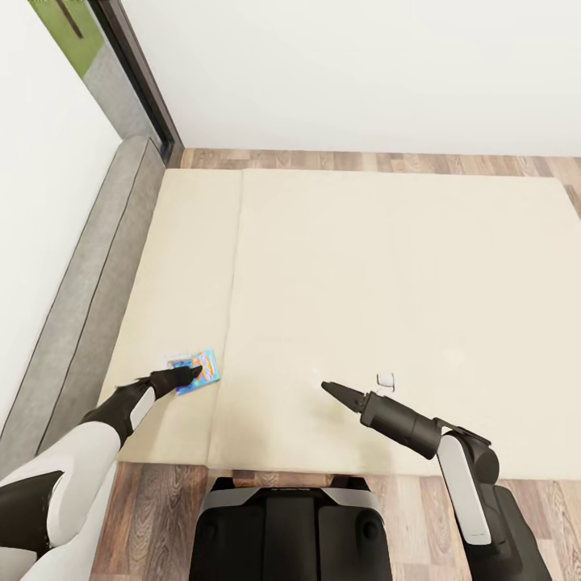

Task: Put all the toys in the child's room - the three board games (two on the bed and one on the table), the two jigsaw puzzles on the table, and the tennis ball on the table - inside the toy box on the table in the child's room.

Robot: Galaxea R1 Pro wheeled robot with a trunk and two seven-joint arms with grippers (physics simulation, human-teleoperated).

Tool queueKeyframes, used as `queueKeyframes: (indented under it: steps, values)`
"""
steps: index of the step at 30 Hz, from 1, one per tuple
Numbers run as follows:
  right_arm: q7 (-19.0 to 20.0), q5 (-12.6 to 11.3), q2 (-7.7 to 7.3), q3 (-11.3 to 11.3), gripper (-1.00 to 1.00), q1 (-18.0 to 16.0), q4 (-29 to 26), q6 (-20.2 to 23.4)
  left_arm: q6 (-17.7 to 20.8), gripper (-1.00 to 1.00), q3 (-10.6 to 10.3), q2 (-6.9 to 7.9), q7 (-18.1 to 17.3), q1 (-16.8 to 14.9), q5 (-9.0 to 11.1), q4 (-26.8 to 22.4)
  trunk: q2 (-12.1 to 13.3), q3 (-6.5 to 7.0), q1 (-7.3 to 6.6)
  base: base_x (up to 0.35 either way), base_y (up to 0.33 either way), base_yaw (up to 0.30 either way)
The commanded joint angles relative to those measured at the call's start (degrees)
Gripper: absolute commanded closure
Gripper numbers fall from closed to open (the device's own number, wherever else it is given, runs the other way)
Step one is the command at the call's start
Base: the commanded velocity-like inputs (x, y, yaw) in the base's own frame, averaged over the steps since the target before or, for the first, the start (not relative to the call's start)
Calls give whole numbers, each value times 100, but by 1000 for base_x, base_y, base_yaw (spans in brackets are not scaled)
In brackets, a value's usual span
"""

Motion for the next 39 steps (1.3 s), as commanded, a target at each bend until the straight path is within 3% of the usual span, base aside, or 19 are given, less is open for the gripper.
queueKeyframes:
  steps: [1,5,15,29,32,33,39]
  values:
    - [16,3,11,-11,-100,-3,-5,52,13,-100,15,-31,-3,20,-32,28,-5,-6,6,0,0,0]
    - [-54,21,6,36,-100,-4,-11,-47,104,-100,-95,-49,68,95,15,-123,-5,-6,6,0,0,0]
    - [-280,26,0,67,-100,-4,-13,-201,398,-100,-126,-55,-127,132,-67,-285,-5,-6,6,0,0,0]
    - [-298,26,10,76,-100,-4,-21,-206,411,-100,-122,-46,-182,133,75,-225,-5,-6,6,0,0,0]
    - [-296,26,6,74,-100,-4,-22,-206,411,-100,-105,-46,-235,133,26,-223,-5,-6,6,0,0,0]
    - [-300,26,7,75,-100,-4,-22,-206,411,-100,-139,-45,-493,133,-73,406,-5,-6,6,0,0,0]
    - [-303,26,1,76,-100,-4,-22,-206,411,-100,-136,-31,-626,133,-81,406,-5,-6,6,0,0,0]
